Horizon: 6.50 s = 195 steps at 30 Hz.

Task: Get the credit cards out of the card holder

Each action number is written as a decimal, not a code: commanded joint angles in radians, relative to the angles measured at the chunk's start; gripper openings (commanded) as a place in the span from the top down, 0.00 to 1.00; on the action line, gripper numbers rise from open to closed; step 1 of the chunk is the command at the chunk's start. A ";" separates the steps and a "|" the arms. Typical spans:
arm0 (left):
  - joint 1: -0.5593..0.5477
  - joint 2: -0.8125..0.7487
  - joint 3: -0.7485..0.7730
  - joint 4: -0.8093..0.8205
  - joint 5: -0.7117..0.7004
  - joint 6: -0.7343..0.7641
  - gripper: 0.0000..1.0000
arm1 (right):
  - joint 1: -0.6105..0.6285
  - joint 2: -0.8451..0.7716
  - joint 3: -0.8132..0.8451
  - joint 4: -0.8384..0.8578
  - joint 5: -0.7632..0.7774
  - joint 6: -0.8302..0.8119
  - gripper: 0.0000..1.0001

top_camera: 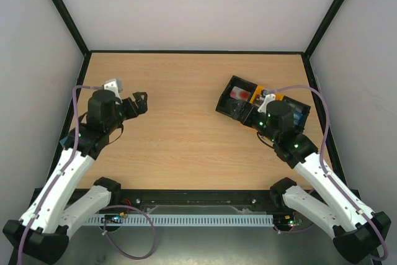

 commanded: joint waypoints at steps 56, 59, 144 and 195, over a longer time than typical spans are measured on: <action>0.949 0.595 -0.207 0.223 -0.004 -0.434 0.00 | -0.004 -0.163 0.050 -0.116 -0.040 -0.071 0.02; 0.917 0.615 -0.213 0.213 0.020 -0.443 0.00 | -0.004 -0.160 0.040 -0.106 -0.034 -0.054 0.02; 0.258 0.861 -0.002 0.078 -0.034 -0.612 0.00 | -0.004 -0.157 -0.065 -0.044 -0.095 -0.013 0.02; 0.257 0.677 -0.344 0.499 0.304 -0.191 0.48 | -0.004 -0.153 -0.076 -0.067 -0.075 0.007 0.02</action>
